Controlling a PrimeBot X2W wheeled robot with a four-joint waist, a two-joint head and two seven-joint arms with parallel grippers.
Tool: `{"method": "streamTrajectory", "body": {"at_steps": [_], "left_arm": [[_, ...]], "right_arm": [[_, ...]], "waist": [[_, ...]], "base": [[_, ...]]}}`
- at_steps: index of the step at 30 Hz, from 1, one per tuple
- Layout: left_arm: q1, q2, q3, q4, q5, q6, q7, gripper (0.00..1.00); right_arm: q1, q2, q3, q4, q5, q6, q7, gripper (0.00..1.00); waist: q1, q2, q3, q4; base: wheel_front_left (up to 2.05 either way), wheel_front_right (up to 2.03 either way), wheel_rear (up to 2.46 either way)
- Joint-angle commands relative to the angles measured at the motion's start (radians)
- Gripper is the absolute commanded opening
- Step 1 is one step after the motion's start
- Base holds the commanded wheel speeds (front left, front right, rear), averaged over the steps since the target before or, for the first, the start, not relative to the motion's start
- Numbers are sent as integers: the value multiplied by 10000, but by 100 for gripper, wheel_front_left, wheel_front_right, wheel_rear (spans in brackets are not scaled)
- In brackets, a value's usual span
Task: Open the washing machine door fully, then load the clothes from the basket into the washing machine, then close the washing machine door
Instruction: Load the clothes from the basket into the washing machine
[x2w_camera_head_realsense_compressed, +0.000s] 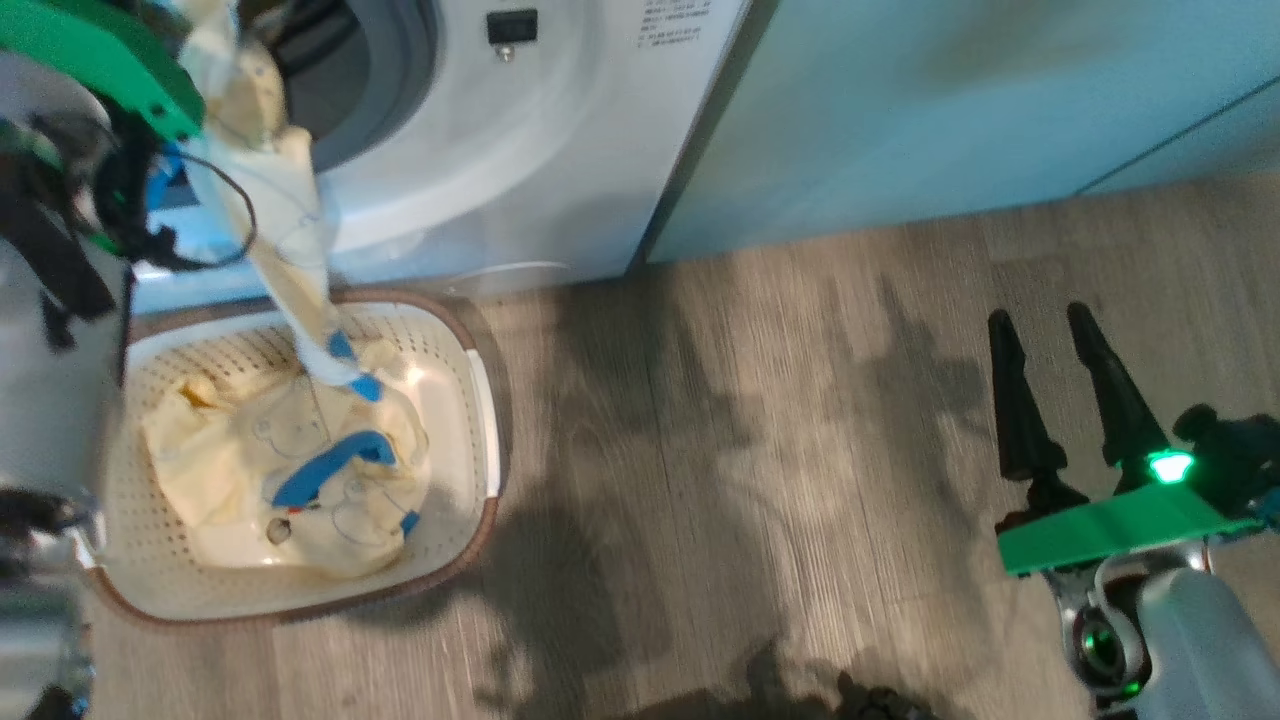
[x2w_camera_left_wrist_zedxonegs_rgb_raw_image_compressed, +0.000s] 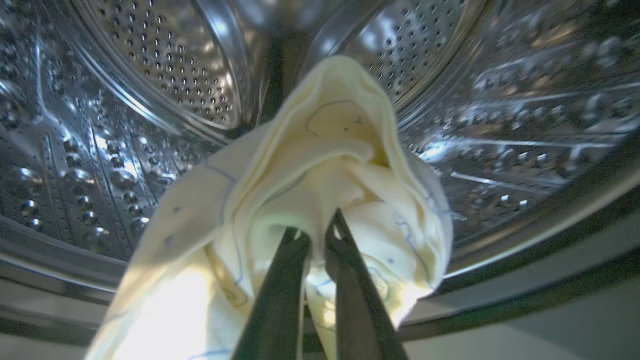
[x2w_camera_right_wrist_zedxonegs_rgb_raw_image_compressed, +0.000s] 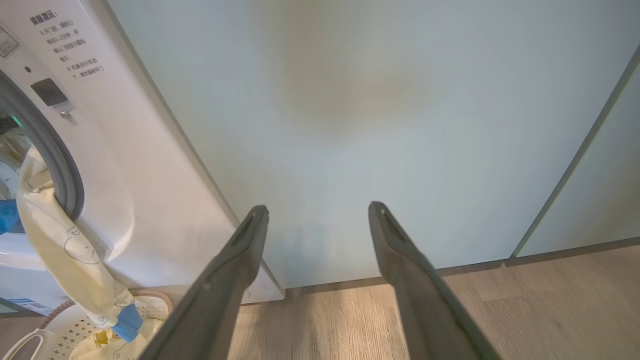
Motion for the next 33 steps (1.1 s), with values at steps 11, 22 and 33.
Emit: {"method": "streamTrajectory", "body": {"at_steps": [11, 22, 33], "left_arm": [[-3299, 1000, -327, 1531, 90, -455, 592, 0], [-5473, 1590, -959, 2597, 92, -609, -354, 0], [-6612, 2032, -889, 2925, 141, -612, -2154, 0]], "right_arm": [[-873, 76, 122, -460, 153, 2, -94, 100], [-1439, 99, 183, -603, 252, 2, -94, 100], [-1519, 101, 353, -568, 379, 2, -94, 100]], "waist": [[-2, 0, 1684, -266], [-2, 0, 2656, -653], [-2, 0, 2921, -902]], "base": [[0, 0, 0], [0, 0, 0], [0, 0, 0]]}}
